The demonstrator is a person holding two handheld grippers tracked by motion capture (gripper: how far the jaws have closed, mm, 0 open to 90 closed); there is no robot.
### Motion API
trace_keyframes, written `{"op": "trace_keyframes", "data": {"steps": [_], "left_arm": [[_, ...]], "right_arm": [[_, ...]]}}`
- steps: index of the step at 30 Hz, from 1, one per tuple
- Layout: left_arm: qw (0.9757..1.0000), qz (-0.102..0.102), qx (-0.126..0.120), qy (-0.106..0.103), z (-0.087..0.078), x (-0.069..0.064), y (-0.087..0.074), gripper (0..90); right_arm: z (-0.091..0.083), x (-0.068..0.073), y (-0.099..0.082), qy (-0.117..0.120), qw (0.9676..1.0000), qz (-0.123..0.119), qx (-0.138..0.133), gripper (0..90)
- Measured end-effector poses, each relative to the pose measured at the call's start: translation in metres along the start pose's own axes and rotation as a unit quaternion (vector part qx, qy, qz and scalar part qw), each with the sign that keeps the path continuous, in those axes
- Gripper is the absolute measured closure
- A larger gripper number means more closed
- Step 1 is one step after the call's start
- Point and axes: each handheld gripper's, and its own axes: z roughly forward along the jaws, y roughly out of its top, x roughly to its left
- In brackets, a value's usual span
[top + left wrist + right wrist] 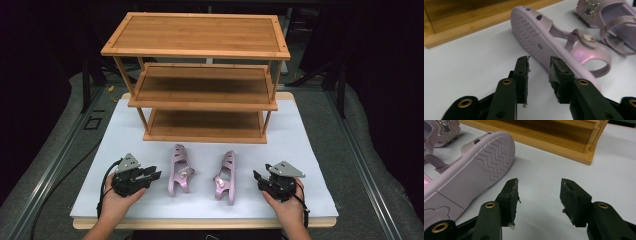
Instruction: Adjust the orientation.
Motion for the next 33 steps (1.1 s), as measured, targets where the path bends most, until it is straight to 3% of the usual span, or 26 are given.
{"op": "trace_keyframes", "data": {"steps": [8, 12, 15, 19, 26, 29, 33], "left_arm": [[0.9987, 0.035, -0.004, -0.037, 0.000, -0.026, 0.012, 88.5], [0.9980, 0.046, 0.001, -0.043, 0.006, -0.033, 0.013, 89.4], [0.9982, 0.041, 0.001, -0.044, 0.011, -0.033, 0.015, 89.4], [0.9975, 0.056, 0.017, -0.039, 0.021, -0.034, 0.014, 89.5], [0.9978, 0.059, 0.017, -0.023, 0.015, -0.030, 0.010, 89.7], [0.9982, 0.054, 0.018, -0.020, 0.012, -0.026, 0.007, 89.6], [0.9987, 0.042, 0.030, 0.001, 0.005, -0.017, -0.001, 89.5]], "right_arm": [[0.002, 0.000, 0.000, 0.004, 0.9999, 0.004, 0.013, 47.2], [0.001, 0.000, 0.000, 0.005, 0.9998, 0.001, 0.019, 47.2], [0.002, 0.000, 0.000, 0.007, 0.9998, 0.004, 0.021, 47.2], [0.004, 0.000, -0.001, 0.008, 0.9998, 0.008, 0.019, 47.1], [0.003, -0.002, -0.002, 0.005, 0.9997, 0.012, 0.019, 47.2], [0.003, -0.002, -0.002, 0.006, 0.9997, 0.013, 0.018, 47.1], [0.001, -0.003, -0.001, 0.007, 0.9996, 0.012, 0.023, 47.1]]}}
